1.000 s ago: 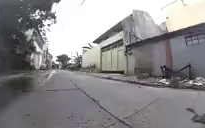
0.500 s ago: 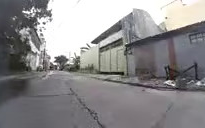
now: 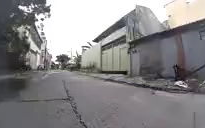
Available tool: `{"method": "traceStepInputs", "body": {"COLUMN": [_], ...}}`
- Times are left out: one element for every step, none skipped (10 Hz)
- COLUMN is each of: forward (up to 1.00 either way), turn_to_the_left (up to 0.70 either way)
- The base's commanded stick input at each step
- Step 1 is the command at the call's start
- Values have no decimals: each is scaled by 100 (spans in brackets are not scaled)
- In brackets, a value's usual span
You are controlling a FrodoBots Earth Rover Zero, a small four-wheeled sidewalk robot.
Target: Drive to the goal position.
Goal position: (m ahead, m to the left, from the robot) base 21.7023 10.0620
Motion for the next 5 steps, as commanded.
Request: {"method": "traceStepInputs", "body": {"forward": [92,91,92,92,92], "turn_to_the_left": [0,0,0,0,0]}}
